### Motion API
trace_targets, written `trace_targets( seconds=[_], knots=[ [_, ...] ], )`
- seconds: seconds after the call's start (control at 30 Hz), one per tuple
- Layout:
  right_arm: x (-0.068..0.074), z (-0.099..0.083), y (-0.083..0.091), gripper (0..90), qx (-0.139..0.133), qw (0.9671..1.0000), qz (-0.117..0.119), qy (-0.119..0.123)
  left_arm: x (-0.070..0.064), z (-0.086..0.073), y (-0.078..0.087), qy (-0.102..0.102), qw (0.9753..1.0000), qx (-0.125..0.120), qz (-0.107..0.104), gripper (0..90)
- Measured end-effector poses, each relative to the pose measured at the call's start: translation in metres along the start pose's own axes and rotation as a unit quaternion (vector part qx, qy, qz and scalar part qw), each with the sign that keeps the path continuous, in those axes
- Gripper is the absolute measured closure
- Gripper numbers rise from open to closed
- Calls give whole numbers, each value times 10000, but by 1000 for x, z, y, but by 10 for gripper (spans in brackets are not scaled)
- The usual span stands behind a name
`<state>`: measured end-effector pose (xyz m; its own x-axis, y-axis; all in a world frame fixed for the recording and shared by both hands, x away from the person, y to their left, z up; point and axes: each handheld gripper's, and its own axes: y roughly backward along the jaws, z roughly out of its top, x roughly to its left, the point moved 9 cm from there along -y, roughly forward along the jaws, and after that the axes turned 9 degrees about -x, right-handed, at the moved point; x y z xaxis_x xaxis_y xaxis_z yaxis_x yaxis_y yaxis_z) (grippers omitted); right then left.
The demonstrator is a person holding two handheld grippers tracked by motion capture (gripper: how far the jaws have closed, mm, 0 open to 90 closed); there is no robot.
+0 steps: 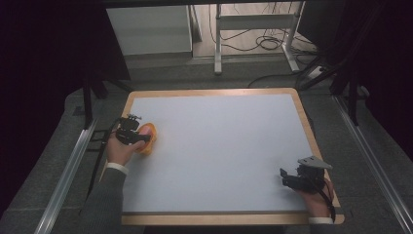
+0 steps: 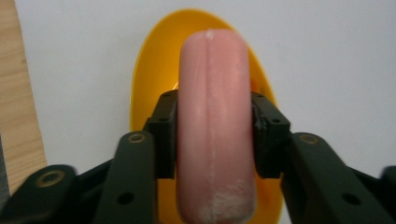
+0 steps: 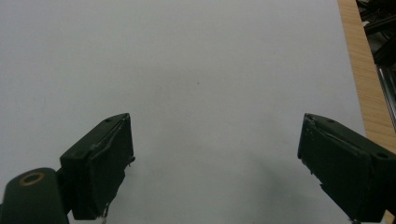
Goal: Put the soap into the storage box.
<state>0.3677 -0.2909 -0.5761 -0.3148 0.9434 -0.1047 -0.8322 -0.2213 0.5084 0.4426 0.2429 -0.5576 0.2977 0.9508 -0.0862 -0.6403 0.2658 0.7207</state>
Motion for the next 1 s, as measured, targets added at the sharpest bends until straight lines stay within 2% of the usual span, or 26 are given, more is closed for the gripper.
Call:
trace_targets(
  seconds=[0.07,0.13,0.2,0.33,0.5,0.67,0.83,1.0],
  knots=[
    [0,0,0,102,-1,10000,2,12,0,6,6,34,9997,-223,28,464],
    [0,0,0,102,-6,10000,8,14,-2,9,13,54,9994,-327,-26,386],
    [0,1,1,102,-20,10000,-6,17,-4,12,19,21,9988,-479,-98,353],
    [0,0,0,102,-8,10000,-17,2,-11,14,32,-107,9968,-770,-202,351],
    [2,0,-1,102,-8,10000,-2,41,-21,11,45,-271,9948,-914,-372,339],
    [5,3,0,102,-99,9999,64,80,-30,0,62,-403,9915,-1112,-535,337],
    [6,4,0,102,-108,9999,75,86,-41,-21,65,-595,9895,-1103,-716,356],
    [5,5,1,102,-120,9999,48,87,-47,-36,68,-524,9882,-1155,-856,352]
  ],
)
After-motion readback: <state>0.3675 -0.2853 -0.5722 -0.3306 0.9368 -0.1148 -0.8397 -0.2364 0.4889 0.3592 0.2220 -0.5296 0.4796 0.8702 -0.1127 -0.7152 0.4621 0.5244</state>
